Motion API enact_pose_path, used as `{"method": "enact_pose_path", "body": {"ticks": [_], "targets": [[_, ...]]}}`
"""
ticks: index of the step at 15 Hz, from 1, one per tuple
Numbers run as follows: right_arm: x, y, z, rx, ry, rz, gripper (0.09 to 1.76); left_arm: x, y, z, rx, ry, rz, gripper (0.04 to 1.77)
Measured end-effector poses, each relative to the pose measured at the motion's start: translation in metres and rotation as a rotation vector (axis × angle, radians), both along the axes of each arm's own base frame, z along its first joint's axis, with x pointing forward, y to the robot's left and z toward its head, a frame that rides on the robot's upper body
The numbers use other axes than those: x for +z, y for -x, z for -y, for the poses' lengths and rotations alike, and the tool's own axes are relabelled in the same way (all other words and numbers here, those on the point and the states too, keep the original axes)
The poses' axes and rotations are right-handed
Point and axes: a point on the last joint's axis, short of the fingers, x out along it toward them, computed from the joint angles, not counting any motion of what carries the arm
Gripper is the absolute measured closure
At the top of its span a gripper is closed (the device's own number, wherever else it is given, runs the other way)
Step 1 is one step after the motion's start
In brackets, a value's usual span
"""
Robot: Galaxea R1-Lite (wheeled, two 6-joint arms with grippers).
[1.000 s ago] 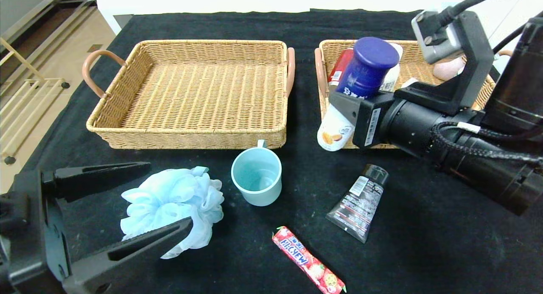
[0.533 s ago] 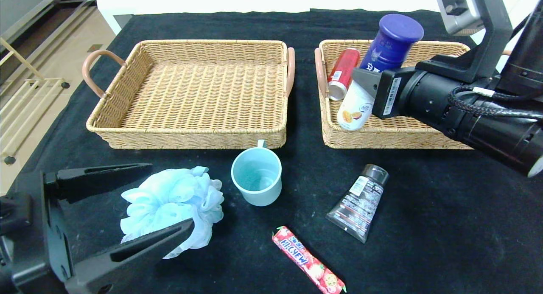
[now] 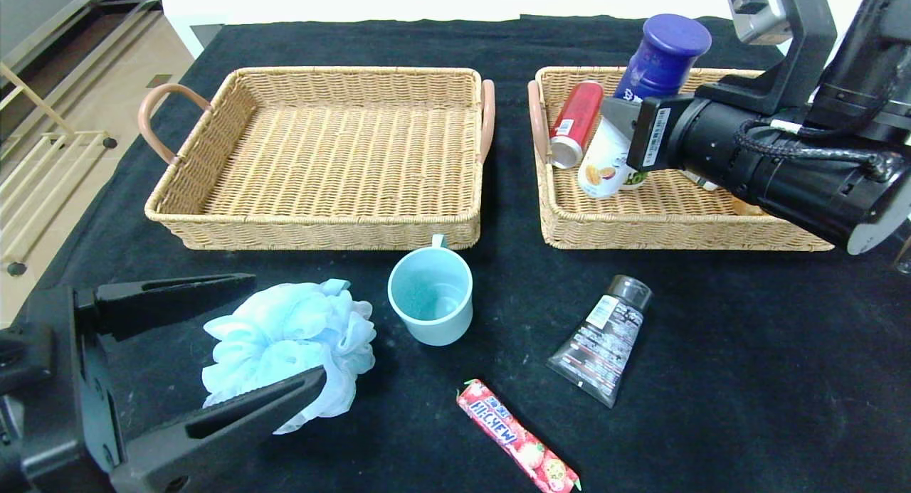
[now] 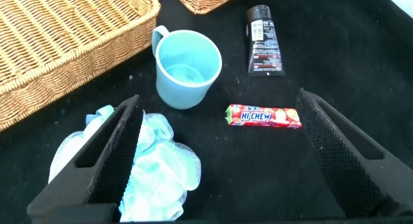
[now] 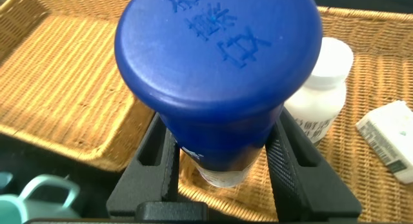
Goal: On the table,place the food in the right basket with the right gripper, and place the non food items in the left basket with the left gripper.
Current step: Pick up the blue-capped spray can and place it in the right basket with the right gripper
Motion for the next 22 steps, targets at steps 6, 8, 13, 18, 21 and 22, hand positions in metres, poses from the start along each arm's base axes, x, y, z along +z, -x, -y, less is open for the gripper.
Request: {"method": "enact_pose_path", "body": {"ticks": [6, 8, 13, 18, 21, 22], "targets": [[-0.011, -0.02, 0.001, -0.04, 0.017, -0.023, 1.01, 0.0, 0.0, 0.0, 0.0, 0.0, 0.003, 0.09], [-0.013, -0.022, 0.001, -0.046, 0.019, -0.028, 0.91, 0.0, 0.0, 0.0, 0.0, 0.0, 0.003, 0.09], [-0.015, -0.023, 0.002, -0.051, 0.023, -0.034, 0.54, 0.0, 0.0, 0.0, 0.0, 0.0, 0.003, 0.09], [-0.017, -0.016, 0.004, -0.072, 0.04, -0.063, 0.36, 0.0, 0.0, 0.0, 0.0, -0.001, 0.001, 0.09], [-0.021, 0.002, 0.011, -0.07, 0.081, -0.124, 0.29, 0.0, 0.0, 0.0, 0.0, -0.002, 0.002, 0.09], [-0.021, 0.009, 0.015, -0.073, 0.089, -0.137, 0.27, 0.0, 0.0, 0.0, 0.0, -0.003, 0.001, 0.09]]}}
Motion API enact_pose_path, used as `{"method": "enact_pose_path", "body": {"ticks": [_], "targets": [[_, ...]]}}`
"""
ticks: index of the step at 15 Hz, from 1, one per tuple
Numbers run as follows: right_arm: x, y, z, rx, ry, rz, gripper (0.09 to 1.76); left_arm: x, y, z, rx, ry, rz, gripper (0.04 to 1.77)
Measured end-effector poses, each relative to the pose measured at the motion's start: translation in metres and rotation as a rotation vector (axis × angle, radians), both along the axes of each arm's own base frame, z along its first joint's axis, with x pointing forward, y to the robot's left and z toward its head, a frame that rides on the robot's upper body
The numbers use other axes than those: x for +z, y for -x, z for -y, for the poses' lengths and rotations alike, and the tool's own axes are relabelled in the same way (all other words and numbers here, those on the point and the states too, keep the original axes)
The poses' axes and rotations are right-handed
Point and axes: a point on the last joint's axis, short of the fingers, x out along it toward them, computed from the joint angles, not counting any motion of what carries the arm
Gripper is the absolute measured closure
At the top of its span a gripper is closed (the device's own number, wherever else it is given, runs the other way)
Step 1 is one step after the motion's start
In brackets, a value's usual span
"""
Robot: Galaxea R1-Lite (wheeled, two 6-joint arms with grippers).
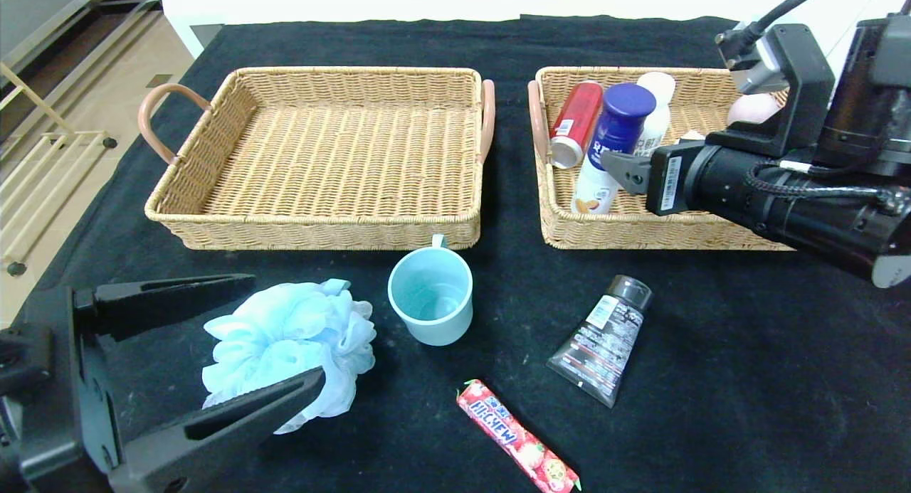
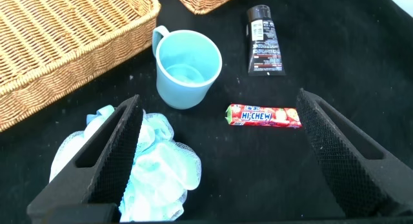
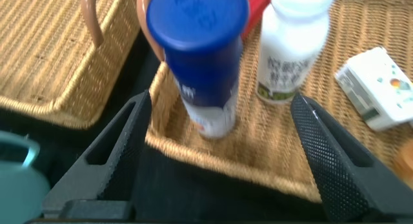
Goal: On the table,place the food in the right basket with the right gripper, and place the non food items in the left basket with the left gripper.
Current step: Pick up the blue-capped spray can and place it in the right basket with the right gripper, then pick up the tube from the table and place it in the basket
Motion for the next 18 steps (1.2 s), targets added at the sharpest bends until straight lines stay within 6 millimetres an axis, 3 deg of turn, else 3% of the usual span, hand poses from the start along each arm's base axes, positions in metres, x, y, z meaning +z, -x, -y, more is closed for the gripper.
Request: {"method": "enact_pose_path", "body": {"ticks": [4, 12, 18], "targets": [[0.002, 0.028, 0.017, -0.015, 0.026, -0.043, 0.22, 0.0, 0.0, 0.0, -0.001, -0.002, -0.003, 0.09], [-0.02, 0.072, 0.046, -0.037, 0.093, -0.18, 0.17, 0.0, 0.0, 0.0, 0.001, -0.002, 0.002, 0.09], [-0.034, 0.094, 0.047, 0.012, 0.066, -0.234, 0.15, 0.002, 0.004, -0.003, 0.001, -0.001, 0.021, 0.09]]}}
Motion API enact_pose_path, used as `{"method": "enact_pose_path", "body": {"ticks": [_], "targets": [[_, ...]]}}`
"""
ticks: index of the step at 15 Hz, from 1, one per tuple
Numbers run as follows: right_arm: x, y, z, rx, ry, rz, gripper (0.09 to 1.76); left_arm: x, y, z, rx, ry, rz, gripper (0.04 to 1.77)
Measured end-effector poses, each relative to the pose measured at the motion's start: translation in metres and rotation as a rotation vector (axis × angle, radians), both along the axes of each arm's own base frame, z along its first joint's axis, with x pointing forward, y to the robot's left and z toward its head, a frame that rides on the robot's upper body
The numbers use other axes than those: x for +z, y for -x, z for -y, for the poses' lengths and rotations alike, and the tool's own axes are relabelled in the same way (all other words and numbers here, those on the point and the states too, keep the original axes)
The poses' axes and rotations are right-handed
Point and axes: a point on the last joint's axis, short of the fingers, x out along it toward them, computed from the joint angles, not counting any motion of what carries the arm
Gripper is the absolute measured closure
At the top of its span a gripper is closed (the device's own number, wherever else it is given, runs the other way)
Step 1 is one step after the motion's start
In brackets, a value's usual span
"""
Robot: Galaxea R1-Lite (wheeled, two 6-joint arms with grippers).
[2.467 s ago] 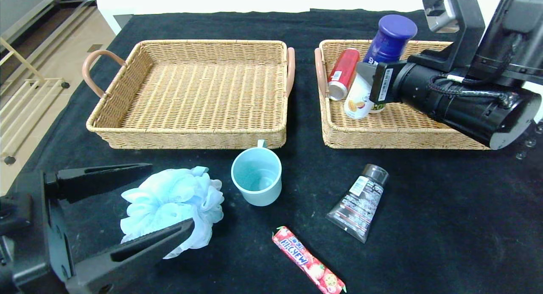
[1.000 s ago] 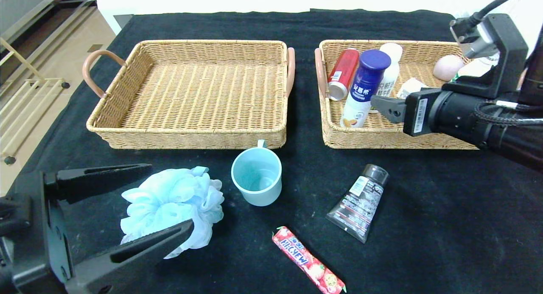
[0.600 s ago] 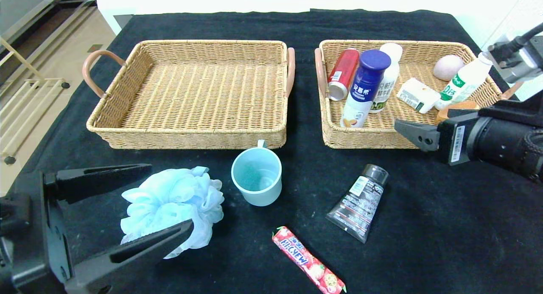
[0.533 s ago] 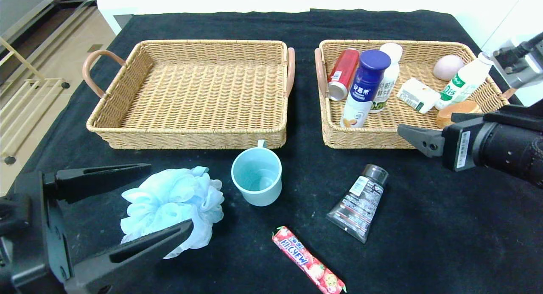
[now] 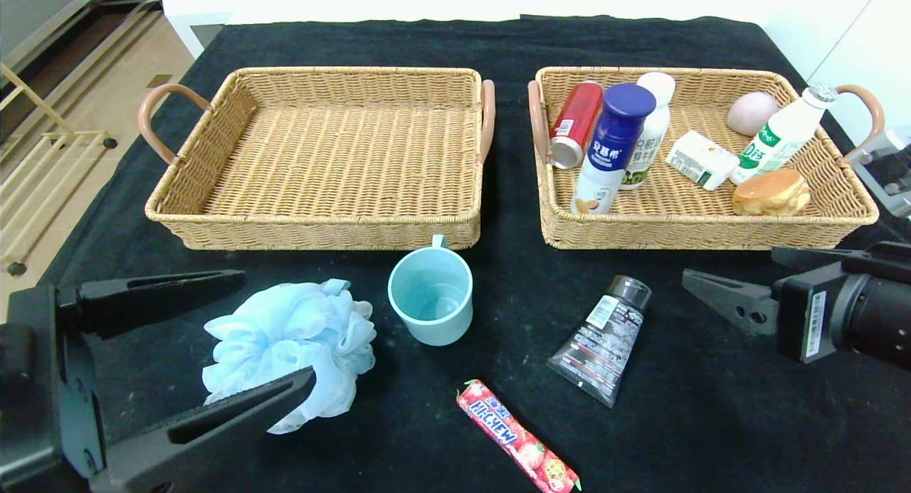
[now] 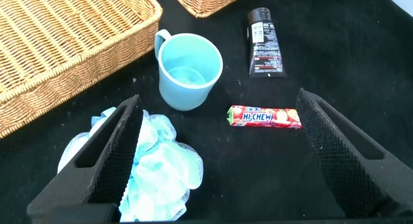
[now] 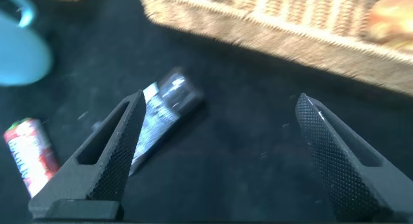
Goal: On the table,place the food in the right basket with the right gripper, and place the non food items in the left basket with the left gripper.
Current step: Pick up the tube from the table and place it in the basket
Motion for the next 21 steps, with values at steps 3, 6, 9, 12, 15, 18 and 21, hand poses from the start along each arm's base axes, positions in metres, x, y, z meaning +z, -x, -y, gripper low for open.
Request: {"method": "enact_pose_path", "body": {"ticks": [3, 6, 9, 12, 15, 18, 21], "targets": [[-0.003, 0.006, -0.005, 0.034, -0.025, -0.015, 0.15, 0.001, 0.002, -0.001, -0.003, 0.001, 0.007, 0.09], [-0.007, 0.012, -0.009, 0.054, -0.014, -0.039, 0.15, 0.001, 0.006, 0.0, -0.028, 0.002, 0.014, 0.09], [-0.011, 0.014, -0.013, -0.028, 0.006, -0.097, 0.15, 0.002, 0.008, 0.001, -0.044, 0.005, 0.018, 0.09], [-0.002, 0.009, -0.027, -0.105, -0.043, -0.164, 0.15, 0.002, 0.009, 0.001, -0.046, 0.007, 0.02, 0.09], [0.013, 0.0, -0.045, -0.178, -0.119, -0.278, 0.15, 0.002, 0.01, 0.0, -0.047, 0.009, 0.025, 0.09], [0.027, -0.013, -0.063, -0.288, -0.208, -0.411, 0.15, 0.004, 0.011, -0.001, -0.046, 0.012, 0.032, 0.09], [0.021, -0.03, -0.083, -0.329, -0.244, -0.507, 0.15, 0.004, 0.012, -0.002, -0.045, 0.014, 0.04, 0.09]]}}
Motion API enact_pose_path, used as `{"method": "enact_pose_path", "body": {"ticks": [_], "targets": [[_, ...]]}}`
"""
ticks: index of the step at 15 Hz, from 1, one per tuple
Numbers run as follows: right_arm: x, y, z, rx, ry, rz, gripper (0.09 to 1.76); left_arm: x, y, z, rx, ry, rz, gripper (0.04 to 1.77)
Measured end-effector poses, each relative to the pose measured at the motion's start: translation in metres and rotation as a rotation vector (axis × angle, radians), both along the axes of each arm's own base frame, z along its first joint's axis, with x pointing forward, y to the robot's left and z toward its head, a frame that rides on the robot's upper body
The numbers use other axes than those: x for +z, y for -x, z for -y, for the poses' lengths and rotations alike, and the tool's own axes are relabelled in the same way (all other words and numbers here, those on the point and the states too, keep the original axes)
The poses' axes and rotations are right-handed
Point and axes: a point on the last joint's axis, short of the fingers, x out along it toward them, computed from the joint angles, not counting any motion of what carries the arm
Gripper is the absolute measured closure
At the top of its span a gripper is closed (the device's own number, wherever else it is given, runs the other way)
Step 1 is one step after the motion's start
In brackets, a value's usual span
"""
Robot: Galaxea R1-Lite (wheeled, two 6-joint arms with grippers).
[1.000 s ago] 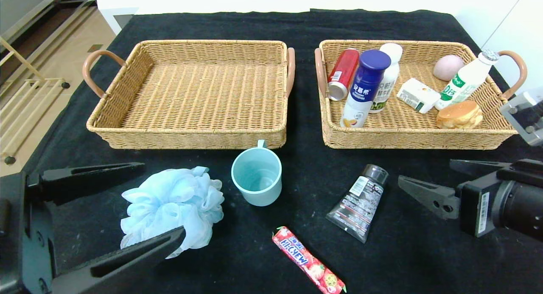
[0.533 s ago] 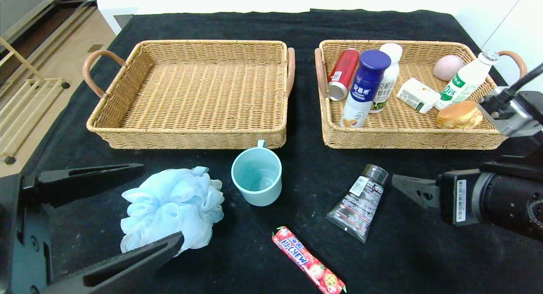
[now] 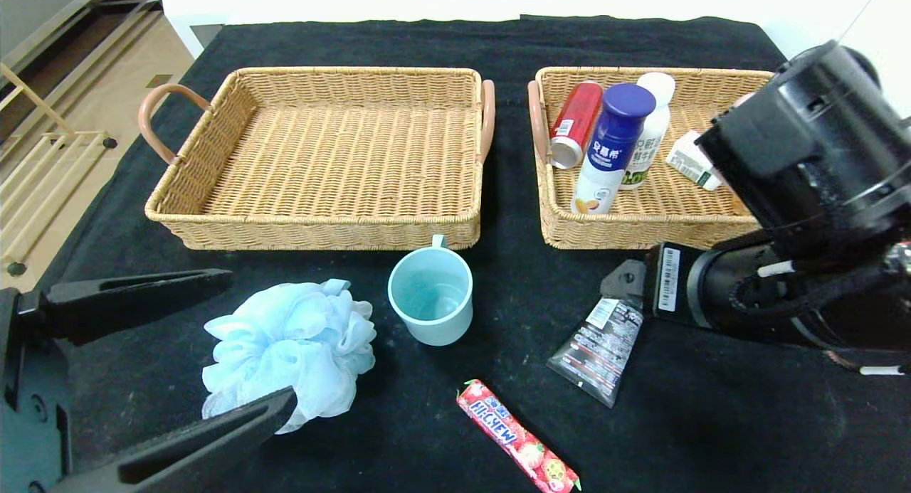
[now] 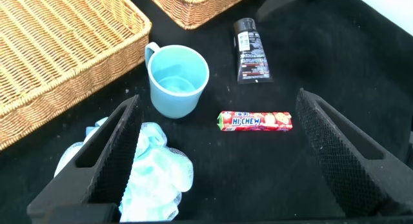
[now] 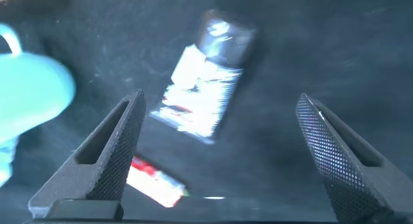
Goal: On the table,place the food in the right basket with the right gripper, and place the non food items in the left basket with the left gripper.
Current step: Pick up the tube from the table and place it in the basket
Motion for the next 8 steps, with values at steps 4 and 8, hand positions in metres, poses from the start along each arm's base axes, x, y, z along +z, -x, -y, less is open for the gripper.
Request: {"method": "enact_pose_path", "body": {"ticks": [4, 8], "targets": [[-0.012, -0.023, -0.011, -0.052, -0.021, -0.043, 0.15, 0.001, 0.001, -0.001, 0.0, 0.004, 0.005, 0.09], [-0.019, -0.037, -0.015, -0.095, -0.033, -0.057, 0.14, 0.0, 0.001, -0.001, -0.001, 0.002, 0.004, 0.09]]}}
